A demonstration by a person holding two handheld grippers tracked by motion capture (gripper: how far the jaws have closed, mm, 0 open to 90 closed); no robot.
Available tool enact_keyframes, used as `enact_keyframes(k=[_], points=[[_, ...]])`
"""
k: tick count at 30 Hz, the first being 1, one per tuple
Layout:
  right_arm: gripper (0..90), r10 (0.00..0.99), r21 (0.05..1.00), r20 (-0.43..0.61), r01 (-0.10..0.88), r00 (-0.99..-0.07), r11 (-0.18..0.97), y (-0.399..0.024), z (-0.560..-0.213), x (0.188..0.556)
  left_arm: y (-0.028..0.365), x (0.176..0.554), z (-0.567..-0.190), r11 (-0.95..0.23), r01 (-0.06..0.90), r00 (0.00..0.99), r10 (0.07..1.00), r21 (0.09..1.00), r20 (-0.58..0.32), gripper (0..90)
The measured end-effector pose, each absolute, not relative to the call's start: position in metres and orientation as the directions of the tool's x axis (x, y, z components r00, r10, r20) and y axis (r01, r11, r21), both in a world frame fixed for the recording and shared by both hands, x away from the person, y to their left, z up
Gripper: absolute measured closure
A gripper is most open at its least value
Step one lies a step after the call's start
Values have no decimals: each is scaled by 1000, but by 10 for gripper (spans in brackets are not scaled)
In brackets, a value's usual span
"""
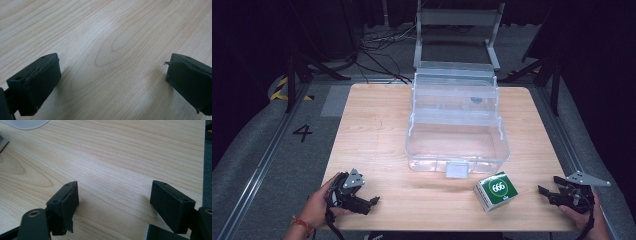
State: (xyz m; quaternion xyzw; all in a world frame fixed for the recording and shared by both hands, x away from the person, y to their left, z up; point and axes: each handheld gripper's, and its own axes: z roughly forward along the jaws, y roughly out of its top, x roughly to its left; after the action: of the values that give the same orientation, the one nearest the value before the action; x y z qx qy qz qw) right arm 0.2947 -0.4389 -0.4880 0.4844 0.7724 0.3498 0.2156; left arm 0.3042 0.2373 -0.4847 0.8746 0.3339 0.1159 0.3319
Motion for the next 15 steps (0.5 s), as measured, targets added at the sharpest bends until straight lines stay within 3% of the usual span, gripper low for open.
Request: enact_keyframes(k=[15], points=[[234,899,749,6,598,-437,286,-438,-488,296,225,308,-485,-555,510,745,666,657,-16,4]])
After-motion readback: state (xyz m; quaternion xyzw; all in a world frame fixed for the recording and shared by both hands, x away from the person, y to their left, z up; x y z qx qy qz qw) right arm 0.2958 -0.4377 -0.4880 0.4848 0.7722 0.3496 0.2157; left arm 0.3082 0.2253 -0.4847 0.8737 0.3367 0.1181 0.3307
